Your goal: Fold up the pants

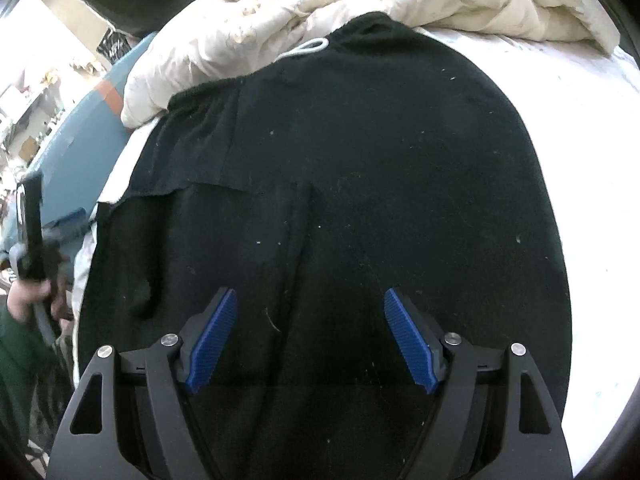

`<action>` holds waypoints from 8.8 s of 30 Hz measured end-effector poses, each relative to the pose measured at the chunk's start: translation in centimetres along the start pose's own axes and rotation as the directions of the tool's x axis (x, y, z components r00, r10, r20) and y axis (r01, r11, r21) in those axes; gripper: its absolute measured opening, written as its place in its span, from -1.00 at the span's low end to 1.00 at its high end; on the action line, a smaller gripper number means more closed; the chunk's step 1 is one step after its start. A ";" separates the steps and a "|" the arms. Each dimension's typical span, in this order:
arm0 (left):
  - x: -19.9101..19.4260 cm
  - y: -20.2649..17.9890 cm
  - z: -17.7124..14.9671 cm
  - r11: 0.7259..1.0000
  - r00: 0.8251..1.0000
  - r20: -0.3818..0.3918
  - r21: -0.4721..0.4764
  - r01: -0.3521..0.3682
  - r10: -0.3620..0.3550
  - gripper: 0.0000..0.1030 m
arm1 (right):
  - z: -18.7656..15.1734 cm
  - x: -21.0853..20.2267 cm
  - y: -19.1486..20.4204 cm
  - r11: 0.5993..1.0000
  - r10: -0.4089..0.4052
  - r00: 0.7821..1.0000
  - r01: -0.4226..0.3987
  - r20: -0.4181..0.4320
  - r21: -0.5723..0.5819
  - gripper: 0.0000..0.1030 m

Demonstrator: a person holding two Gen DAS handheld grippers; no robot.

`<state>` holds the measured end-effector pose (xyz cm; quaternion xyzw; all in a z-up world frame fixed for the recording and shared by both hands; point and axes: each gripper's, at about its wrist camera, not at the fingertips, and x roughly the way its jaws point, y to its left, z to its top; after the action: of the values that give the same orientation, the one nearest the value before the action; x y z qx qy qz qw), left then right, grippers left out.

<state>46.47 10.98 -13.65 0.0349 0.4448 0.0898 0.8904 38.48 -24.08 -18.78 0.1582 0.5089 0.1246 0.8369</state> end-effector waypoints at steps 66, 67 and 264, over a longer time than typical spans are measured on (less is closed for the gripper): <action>-12.9 5.6 -22.5 0.943 0.897 -0.296 -0.153 0.294 -0.328 0.11 | -13.5 -9.2 5.8 0.954 0.245 0.968 -0.230 -0.059 0.191 0.36; -12.2 5.7 -22.8 0.937 0.890 -0.301 -0.182 0.298 -0.342 -0.05 | -14.4 -8.5 5.8 0.949 0.262 0.963 -0.246 -0.060 0.197 0.33; -5.7 -16.9 1.5 0.931 0.925 -0.110 -0.060 0.359 -0.364 0.37 | 12.1 -6.0 -17.8 0.955 -0.105 0.980 0.052 0.171 0.292 0.42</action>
<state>46.49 -6.68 -10.73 -0.0703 0.4943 -0.0651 0.8640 47.42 -44.35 -15.65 0.2679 0.4475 0.0012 0.8532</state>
